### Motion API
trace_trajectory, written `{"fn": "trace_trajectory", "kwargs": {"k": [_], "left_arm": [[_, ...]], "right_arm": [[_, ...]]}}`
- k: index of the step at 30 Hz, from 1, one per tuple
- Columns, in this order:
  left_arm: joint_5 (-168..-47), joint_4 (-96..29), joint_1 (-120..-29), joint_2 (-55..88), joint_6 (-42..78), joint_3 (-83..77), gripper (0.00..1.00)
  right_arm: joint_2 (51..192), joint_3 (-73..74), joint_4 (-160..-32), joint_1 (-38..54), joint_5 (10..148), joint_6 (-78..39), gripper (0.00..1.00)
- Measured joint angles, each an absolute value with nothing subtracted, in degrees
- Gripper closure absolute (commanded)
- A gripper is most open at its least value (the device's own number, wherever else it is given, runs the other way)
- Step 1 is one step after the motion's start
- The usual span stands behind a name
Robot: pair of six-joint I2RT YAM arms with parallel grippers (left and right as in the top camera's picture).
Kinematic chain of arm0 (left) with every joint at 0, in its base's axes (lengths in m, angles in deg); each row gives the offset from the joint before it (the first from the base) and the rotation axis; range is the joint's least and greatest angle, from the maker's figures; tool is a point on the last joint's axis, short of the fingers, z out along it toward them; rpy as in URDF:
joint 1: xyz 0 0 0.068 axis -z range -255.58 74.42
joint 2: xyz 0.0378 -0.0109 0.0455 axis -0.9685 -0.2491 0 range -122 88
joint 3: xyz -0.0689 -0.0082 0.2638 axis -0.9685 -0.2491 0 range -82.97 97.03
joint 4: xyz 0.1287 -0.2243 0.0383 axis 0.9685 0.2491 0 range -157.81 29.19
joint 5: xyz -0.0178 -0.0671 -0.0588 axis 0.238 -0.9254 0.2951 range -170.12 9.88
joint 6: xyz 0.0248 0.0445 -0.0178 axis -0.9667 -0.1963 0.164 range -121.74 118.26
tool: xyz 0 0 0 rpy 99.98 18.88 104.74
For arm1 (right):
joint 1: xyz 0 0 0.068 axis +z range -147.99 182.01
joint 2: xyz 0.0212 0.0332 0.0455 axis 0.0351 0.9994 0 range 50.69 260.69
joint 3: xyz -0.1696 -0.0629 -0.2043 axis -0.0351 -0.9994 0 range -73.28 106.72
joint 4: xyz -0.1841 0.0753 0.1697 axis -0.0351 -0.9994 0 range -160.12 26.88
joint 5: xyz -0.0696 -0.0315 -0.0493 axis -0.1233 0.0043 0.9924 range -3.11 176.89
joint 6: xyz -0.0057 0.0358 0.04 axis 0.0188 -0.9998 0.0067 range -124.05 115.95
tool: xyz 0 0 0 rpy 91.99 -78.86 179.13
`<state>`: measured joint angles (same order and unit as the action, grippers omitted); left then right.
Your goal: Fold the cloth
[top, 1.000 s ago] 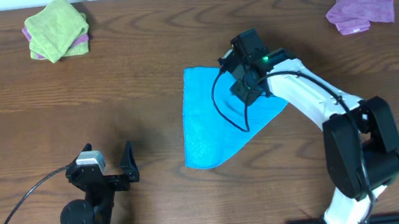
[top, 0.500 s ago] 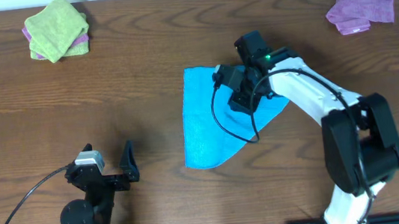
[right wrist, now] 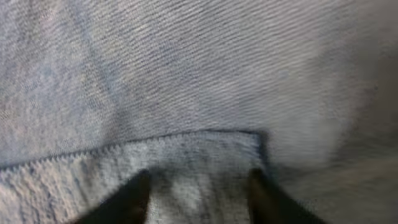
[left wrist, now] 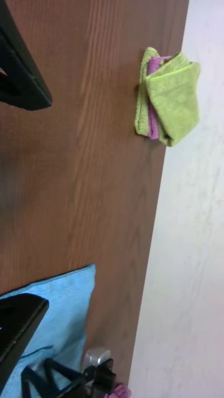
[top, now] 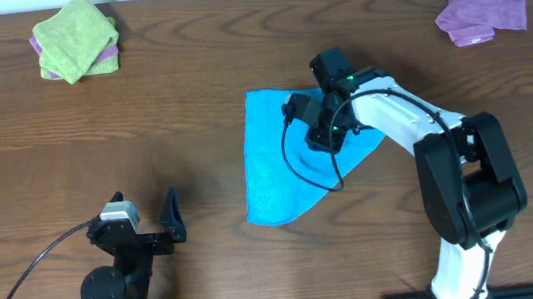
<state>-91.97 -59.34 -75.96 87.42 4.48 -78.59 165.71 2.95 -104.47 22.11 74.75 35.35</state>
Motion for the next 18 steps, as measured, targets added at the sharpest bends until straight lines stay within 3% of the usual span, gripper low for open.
{"fn": "trace_trajectory", "kwargs": {"k": [14,18], "left_arm": [[-92.0,-59.3,-76.0,87.4,4.5,-78.6,0.05],[-92.0,-59.3,-76.0,87.4,4.5,-78.6,0.04]], "right_arm": [[165.7,6.4,-101.6,22.2,74.9,35.2,0.35],[166.7,6.4,-102.9,22.2,74.9,35.2,0.4]]}}
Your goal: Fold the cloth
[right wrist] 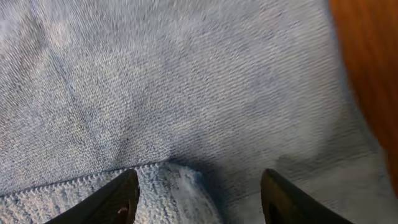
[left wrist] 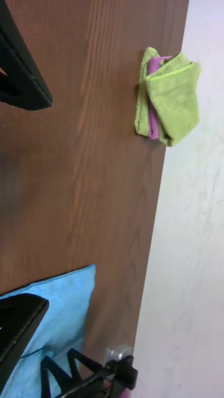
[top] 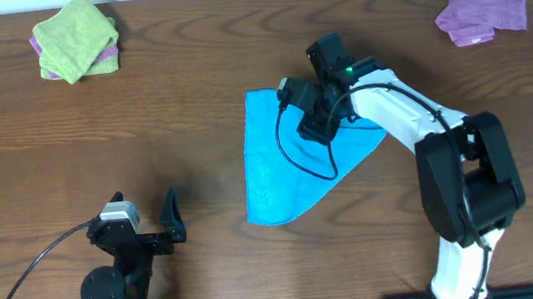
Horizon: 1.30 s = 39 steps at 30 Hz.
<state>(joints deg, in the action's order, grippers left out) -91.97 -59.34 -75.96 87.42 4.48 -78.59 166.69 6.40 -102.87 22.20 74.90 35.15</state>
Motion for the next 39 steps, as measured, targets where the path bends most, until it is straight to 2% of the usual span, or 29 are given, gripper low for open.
{"fn": "trace_trajectory", "kwargs": {"k": [2,6,8,9,15,27,39], "left_arm": [[-92.0,-59.3,-76.0,87.4,4.5,-78.6,0.05],[-92.0,-59.3,-76.0,87.4,4.5,-78.6,0.05],[-92.0,-59.3,-76.0,87.4,4.5,-78.6,0.05],[-92.0,-59.3,-76.0,87.4,4.5,-78.6,0.05],[-92.0,-59.3,-76.0,87.4,4.5,-78.6,0.05],[-91.7,-59.3,-76.0,87.4,4.5,-78.6,0.05],[-91.7,-59.3,-76.0,87.4,4.5,-78.6,0.05]], "right_arm": [[167.8,6.4,-103.3,22.2,74.9,35.2,0.45],[168.7,6.4,-103.6,22.2,74.9,35.4,0.65],[168.7,6.4,-103.6,22.2,75.0,35.6,0.9],[168.7,6.4,-103.6,22.2,74.9,35.7,0.99],[168.7,6.4,-104.1,22.2,75.8,35.0,0.99],[166.0,14.2,-118.4,22.8,78.5,26.3,0.99],[161.7,15.0,-141.7,26.4,79.2,14.3,0.98]]}}
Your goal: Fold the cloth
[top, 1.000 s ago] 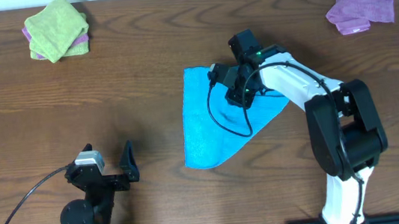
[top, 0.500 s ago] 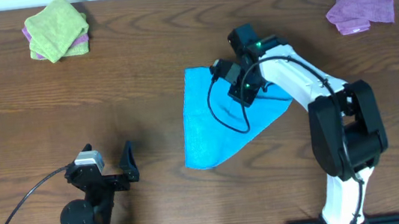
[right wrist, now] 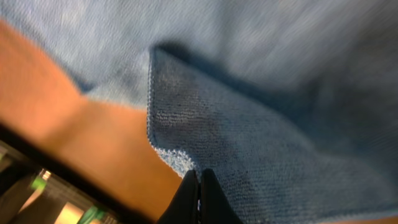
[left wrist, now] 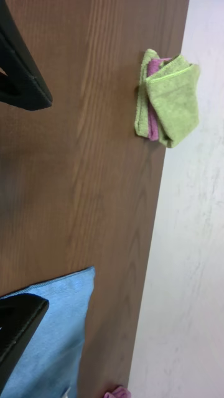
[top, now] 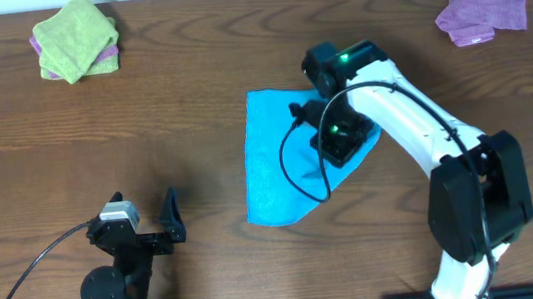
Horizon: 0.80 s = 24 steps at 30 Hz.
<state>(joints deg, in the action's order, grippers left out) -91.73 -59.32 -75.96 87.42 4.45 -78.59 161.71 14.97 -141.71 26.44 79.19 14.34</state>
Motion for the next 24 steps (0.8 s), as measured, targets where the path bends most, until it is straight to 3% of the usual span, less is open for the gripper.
{"fn": "trace_trajectory", "kwargs": {"k": [5,13,23,24], "left_arm": [[-91.7,-59.3,-76.0,87.4,4.5,-78.6,0.05],[-91.7,-59.3,-76.0,87.4,4.5,-78.6,0.04],[-91.7,-59.3,-76.0,87.4,4.5,-78.6,0.05],[-91.7,-59.3,-76.0,87.4,4.5,-78.6,0.05]], "right_arm": [[157.7,10.8,-139.8,27.6,81.2,12.1,0.98],[136.7,-8.5,-132.6,27.0,82.9,7.4,0.98],[136.1,-17.7,-134.3,24.1,88.6,-12.1,0.98],[136.1,-18.3,-134.4,22.9,90.0,-14.1,0.83]]}}
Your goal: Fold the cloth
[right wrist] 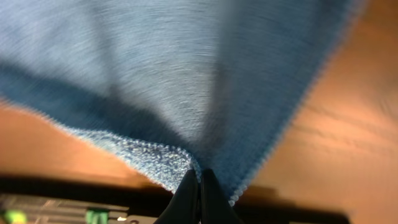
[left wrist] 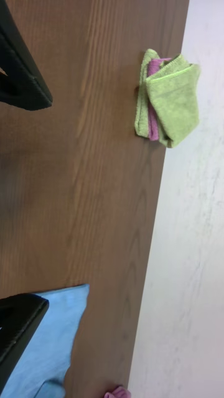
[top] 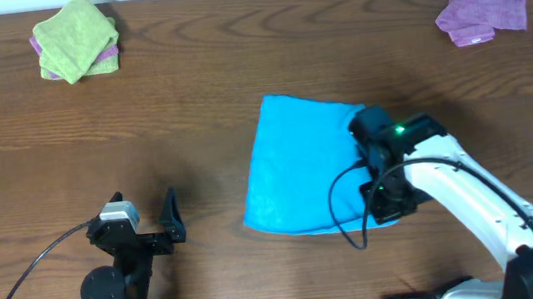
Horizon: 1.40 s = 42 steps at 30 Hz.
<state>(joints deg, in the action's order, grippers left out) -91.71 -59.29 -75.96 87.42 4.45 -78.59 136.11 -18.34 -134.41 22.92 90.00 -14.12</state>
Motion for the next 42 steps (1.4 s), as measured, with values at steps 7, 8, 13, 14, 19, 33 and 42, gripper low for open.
{"fn": "trace_trajectory", "kwargs": {"k": [7,8,13,14,19,33,42], "left_arm": [[-91.7,-59.3,-76.0,87.4,4.5,-78.6,0.05],[-91.7,-59.3,-76.0,87.4,4.5,-78.6,0.05],[-91.7,-59.3,-76.0,87.4,4.5,-78.6,0.04],[-91.7,-59.3,-76.0,87.4,4.5,-78.6,0.04],[-91.7,-59.3,-76.0,87.4,4.5,-78.6,0.04],[-91.7,-59.3,-76.0,87.4,4.5,-78.6,0.05],[-91.8,-59.3,-76.0,87.4,5.5,-78.6,0.05]], "right_arm": [[136.1,-19.9,-134.1,19.5,93.0,-20.0,0.05],[136.1,-19.9,-133.8,19.5,93.0,-20.3,0.1],[136.1,-20.0,-128.1,19.5,92.0,-20.9,0.99],[136.1,-20.0,-126.1,19.5,91.1,-20.8,0.99],[136.1,-20.0,-119.7,19.6,89.1,-19.1,0.99],[149.2,-20.1,-103.1,19.6,88.0,-13.0,0.99],[150.4,-19.7,-98.6,18.9,89.6,-12.5,0.99]]}}
